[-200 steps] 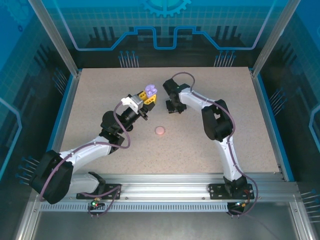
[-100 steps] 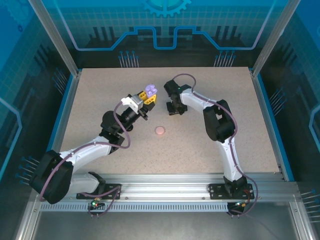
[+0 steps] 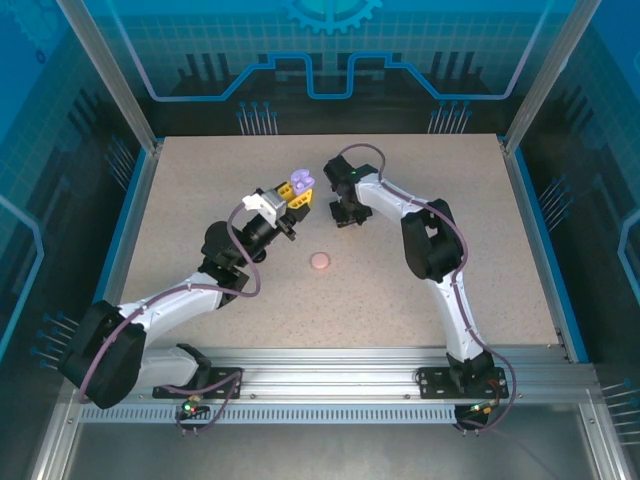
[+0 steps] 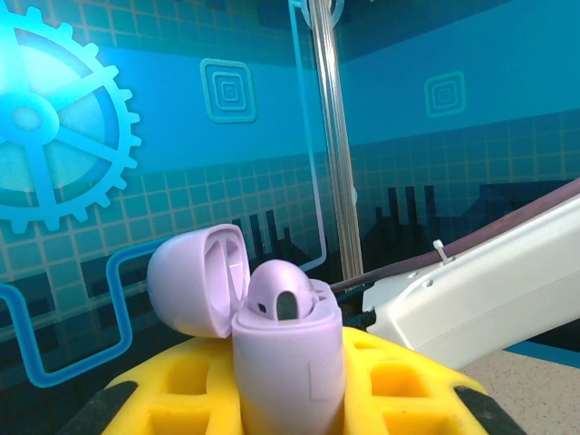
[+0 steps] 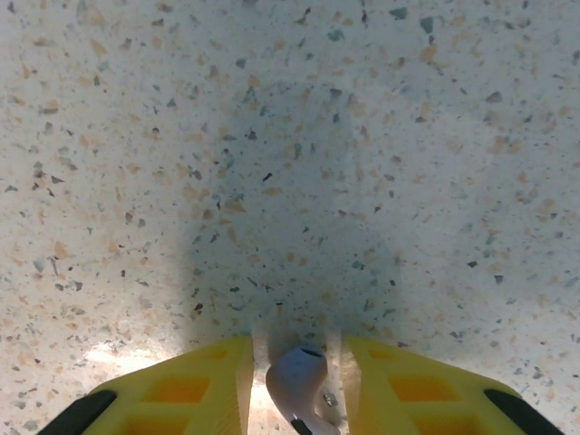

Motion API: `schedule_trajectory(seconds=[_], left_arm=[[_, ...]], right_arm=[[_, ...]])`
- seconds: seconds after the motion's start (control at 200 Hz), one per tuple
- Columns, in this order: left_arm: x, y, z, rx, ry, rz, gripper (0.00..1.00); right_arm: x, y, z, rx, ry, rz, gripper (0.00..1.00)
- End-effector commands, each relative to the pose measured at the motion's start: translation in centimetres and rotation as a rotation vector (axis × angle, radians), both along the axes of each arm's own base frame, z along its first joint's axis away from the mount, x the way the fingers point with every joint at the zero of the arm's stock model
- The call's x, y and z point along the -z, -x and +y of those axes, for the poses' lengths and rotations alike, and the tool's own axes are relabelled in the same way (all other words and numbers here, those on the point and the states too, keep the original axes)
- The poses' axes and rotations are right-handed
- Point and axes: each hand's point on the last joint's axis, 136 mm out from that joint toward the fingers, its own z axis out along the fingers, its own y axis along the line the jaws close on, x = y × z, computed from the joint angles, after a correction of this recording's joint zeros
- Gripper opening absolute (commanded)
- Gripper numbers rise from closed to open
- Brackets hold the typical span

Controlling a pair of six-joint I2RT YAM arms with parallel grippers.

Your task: Insert the wireless bluetooth earbuds into the charging case

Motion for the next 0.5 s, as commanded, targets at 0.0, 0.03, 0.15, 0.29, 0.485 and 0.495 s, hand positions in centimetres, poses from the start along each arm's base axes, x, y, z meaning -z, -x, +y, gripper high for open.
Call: schedule_trajectory(seconds=[0.0,0.03,0.15,0.29,0.485,0.495], left_arm=[[-2.70,0.62,0.33,-0.001,0.033,-0.060,0.00],[-2.70,0.61,0.35,-0.002,0.032,-0.060,0.00],[-2.83,0.64,0.37,-0.001,0.034,-0.062,0.00],[-2.91,0.69,0.36,-0.001,0.032,-0.064,0.00],[-2.89,0.66,0.29,0.002,0.031,-0.061,0.00],[-2.85,0.65,0.29,0.002,0.030,-0.060,0.00]], right_arm=[[1.35,1.13,-0.52,-0.062,0.060,0.052,0.32],[1.35,1.14,-0.55,-0.066,0.063,0.054,0.31],[1.60,1.35,-0.59,-0.073,0.066,0.067,0.30],[1.73,1.65,-0.70,-0.074,0.066,0.073,0.28],[1.56,2.01,-1.02,-0.074,0.067,0.069,0.24],[1.53,2.03,-0.97,-0.074,0.066,0.068,0.23]])
